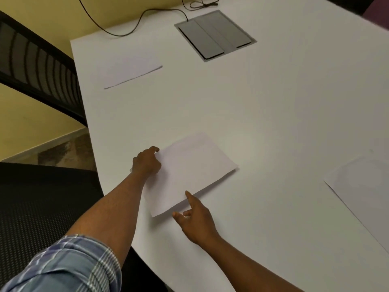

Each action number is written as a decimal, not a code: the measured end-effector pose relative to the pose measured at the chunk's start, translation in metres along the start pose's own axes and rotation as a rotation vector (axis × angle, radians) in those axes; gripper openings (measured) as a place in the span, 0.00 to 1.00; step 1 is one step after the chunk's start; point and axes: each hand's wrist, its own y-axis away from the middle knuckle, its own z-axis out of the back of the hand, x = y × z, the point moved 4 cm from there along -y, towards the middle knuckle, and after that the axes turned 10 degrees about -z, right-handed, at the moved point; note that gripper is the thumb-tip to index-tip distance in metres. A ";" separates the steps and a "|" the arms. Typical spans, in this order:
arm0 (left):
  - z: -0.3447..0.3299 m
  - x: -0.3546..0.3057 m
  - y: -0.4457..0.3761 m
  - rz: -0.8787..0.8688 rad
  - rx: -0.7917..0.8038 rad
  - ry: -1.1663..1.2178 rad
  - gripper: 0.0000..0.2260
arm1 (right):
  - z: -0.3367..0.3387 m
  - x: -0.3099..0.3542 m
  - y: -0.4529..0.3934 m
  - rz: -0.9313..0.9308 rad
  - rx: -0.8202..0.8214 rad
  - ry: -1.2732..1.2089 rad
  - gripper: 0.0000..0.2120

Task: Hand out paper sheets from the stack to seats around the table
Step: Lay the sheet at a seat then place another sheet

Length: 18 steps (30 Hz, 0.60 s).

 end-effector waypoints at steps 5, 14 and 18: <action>-0.006 0.008 0.006 -0.071 -0.224 -0.156 0.22 | 0.004 0.003 -0.014 0.061 -0.164 0.185 0.31; -0.073 0.014 0.065 -0.075 -0.288 -0.136 0.32 | 0.056 -0.002 -0.085 0.216 -0.395 0.755 0.36; -0.085 0.021 0.066 -0.056 -0.280 -0.177 0.34 | 0.059 -0.023 -0.096 0.250 -0.344 0.871 0.36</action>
